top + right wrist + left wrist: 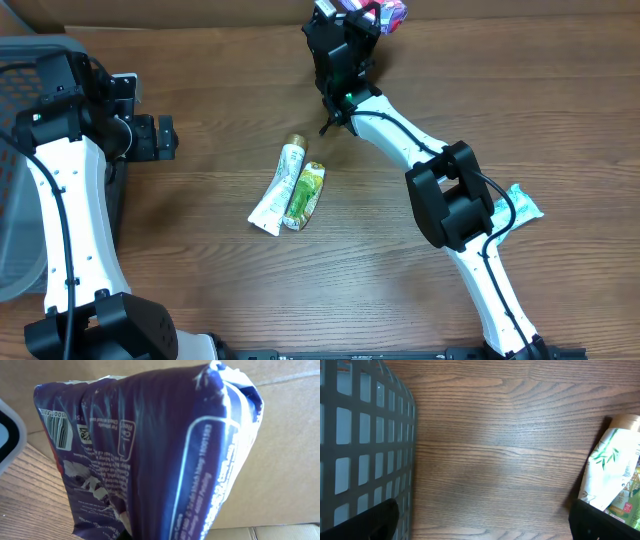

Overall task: Scan the item barcode
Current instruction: 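Hold the purple package's barcode up to the scanner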

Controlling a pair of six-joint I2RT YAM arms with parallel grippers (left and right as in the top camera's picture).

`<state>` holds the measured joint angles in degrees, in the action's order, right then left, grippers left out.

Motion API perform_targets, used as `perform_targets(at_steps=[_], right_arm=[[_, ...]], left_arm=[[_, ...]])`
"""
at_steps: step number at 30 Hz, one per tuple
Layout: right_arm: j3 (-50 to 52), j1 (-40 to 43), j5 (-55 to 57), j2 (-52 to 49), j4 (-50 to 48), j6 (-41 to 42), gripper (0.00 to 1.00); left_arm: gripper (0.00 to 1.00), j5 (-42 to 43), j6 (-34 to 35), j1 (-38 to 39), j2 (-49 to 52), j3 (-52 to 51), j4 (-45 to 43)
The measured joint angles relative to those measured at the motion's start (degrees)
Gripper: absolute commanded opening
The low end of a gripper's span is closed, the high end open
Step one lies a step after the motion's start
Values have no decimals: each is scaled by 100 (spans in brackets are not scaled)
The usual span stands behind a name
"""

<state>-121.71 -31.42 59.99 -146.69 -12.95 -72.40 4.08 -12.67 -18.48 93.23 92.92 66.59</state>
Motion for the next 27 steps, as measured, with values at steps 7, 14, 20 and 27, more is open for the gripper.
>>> perform_targets(at_steps=[7, 14, 20, 27], right_arm=[[0, -81, 11, 0, 11, 118, 4], [0, -120, 48, 0, 33, 328, 4], [92, -120, 44, 0, 24, 387, 4], [326, -125, 46, 0, 55, 389, 4]], left_arm=[[100, 0, 0, 0, 0, 0, 0], [99, 2, 0, 0, 0, 0, 0], [99, 2, 0, 0, 0, 0, 0], [99, 0, 0, 0, 0, 0, 0]])
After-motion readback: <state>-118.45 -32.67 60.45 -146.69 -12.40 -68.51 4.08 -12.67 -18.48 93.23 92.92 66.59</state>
